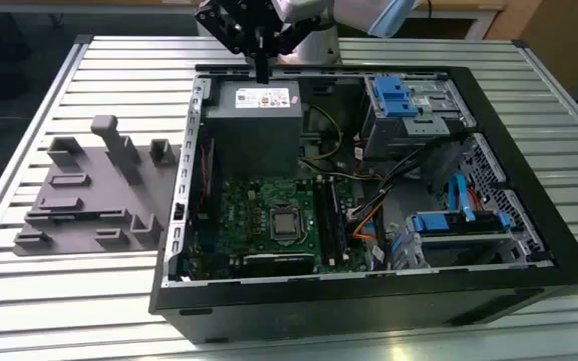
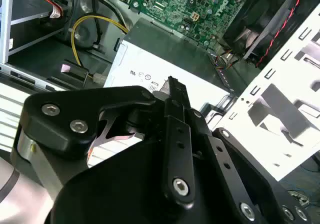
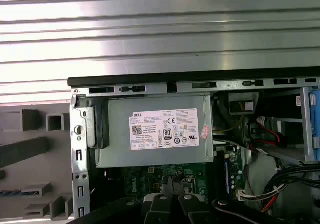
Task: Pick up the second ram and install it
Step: 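Reach for the second ram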
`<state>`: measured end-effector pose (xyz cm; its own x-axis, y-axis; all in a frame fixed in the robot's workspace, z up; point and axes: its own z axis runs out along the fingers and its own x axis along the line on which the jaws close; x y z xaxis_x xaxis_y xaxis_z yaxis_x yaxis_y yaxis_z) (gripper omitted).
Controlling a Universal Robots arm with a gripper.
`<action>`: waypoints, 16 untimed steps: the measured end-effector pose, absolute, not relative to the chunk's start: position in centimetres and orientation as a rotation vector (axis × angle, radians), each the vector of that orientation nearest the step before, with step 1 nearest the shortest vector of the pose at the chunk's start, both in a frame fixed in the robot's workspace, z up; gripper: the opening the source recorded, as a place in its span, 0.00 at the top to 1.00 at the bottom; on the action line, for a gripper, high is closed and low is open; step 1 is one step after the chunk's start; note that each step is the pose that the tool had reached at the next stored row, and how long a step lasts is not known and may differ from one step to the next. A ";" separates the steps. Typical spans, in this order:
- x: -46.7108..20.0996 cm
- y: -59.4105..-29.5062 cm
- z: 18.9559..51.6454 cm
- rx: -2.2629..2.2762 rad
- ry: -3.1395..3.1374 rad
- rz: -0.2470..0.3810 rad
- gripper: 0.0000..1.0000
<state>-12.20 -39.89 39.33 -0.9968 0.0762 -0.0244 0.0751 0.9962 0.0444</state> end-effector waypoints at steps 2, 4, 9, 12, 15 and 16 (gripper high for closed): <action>-12.2 -39.9 39.3 0.118 3.112 0.068 0.89; -12.2 -39.9 39.3 0.118 3.113 0.067 0.89; -12.3 -39.9 39.3 0.118 3.113 0.068 0.89; -12.4 -39.9 39.3 0.118 3.112 0.068 0.89; -12.4 -39.9 39.3 0.118 3.112 0.068 0.89; -12.4 -39.9 39.3 0.118 3.112 0.068 0.89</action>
<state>-12.38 -39.89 39.33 -0.9968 0.0762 -0.0245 0.0751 0.9962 0.0444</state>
